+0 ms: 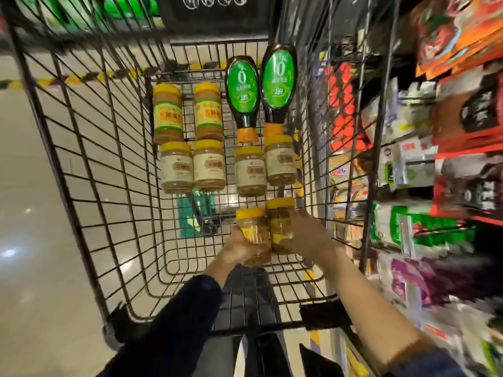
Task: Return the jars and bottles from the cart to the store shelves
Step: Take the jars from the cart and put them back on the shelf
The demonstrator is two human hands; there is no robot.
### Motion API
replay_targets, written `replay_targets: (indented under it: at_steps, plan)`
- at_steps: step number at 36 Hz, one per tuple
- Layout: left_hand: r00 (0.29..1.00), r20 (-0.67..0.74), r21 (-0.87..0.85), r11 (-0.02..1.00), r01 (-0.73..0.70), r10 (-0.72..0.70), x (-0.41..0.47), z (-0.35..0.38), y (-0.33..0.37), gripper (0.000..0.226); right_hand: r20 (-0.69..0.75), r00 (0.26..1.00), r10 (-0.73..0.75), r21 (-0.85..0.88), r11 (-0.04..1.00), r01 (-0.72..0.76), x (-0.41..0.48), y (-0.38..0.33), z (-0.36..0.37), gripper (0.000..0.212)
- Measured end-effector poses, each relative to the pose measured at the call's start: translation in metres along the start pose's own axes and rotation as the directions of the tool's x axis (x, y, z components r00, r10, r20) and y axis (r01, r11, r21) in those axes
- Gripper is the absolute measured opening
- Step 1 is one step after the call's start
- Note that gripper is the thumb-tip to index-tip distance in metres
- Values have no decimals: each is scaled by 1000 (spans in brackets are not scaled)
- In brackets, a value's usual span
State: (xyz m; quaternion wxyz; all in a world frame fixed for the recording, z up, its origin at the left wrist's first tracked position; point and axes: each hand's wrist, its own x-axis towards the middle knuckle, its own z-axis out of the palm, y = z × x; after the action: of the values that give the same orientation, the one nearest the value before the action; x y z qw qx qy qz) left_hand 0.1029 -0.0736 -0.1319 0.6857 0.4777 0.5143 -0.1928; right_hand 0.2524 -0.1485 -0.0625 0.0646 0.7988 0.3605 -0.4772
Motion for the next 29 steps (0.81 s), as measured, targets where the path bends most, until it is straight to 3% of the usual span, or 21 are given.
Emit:
replay_targets:
  at_steps: [2, 3, 6, 10, 15, 18, 21, 29]
  plan:
    - [999, 10, 23, 999, 31, -31, 8, -7, -11, 89, 10, 1000, 12, 33, 999, -13, 1, 0, 3, 70]
    - [999, 27, 36, 999, 35, -36, 3, -10, -5, 91, 15, 1000, 10, 44, 999, -10, 1, 1, 5, 74]
    - [991, 119, 85, 995, 43, -53, -17, -19, 18, 57, 54, 998, 23, 42, 999, -25, 4, -1, 6, 75]
    - [982, 178, 54, 997, 52, -61, -31, -40, 29, 38, 62, 989, 137, 73, 987, -141, 11, -3, 10, 77]
    - [986, 157, 99, 994, 36, -51, -44, -68, 31, 39, 42, 974, 223, 205, 952, -227, 23, -1, 13, 75]
    - [988, 151, 91, 996, 19, -33, -51, -83, 31, 48, 25, 970, 241, 294, 926, -237, 27, 3, 16, 73]
    - [988, 150, 64, 997, 31, -40, -58, -96, 31, 42, -5, 968, 249, 402, 887, -226, 26, 6, 21, 69]
    - [992, 121, -11, 999, 34, -32, -65, -101, 34, 47, 45, 976, 213, 478, 853, -208, 36, 8, 52, 87]
